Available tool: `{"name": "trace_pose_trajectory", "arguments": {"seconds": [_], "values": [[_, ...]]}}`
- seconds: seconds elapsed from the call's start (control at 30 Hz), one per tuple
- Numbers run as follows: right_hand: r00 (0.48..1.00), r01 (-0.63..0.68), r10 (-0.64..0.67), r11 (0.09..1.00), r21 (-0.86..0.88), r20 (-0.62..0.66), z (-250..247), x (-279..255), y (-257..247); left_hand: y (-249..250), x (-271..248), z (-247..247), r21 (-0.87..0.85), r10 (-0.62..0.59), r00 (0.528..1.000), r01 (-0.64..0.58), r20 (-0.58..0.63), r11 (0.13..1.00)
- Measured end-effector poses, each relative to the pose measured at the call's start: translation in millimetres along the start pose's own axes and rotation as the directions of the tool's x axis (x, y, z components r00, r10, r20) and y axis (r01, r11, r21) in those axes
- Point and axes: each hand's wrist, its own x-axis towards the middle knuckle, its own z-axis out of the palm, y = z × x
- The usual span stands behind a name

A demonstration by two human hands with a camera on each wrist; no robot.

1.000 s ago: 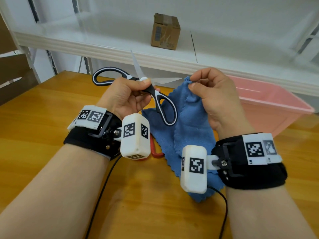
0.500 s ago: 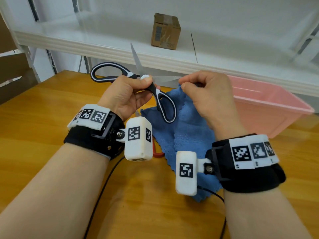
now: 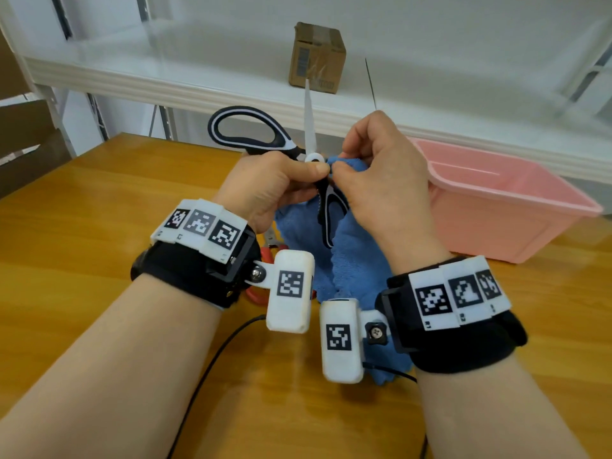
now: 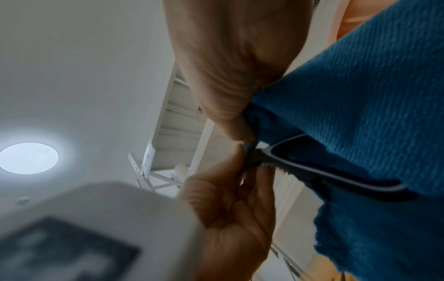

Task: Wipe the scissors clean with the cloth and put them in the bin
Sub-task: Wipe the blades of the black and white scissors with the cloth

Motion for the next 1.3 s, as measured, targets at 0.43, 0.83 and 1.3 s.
{"name": "trace_pose_trajectory", "arguments": {"seconds": [0.43, 0.83, 1.3], "values": [[0.99, -0.138, 0.135, 0.983, -0.124, -0.039, -8.4, 7.6, 20.6, -0.2, -1.1, 0.6, 0.038, -0.051, 0.999, 0.051, 0.015, 0.998], [0.988, -0.154, 0.152, 0.976, -0.154, -0.028, -7.4, 6.5, 19.9, -1.0, -1.0, -1.9, 0.063, -0.078, 0.997, 0.077, 0.015, 0.995], [0.989, -0.15, 0.149, 0.977, -0.149, -0.021, -5.2, 6.7, 18.4, 1.2, -0.1, -5.8, 0.058, -0.059, 0.997, 0.056, 0.041, 0.997]]}}
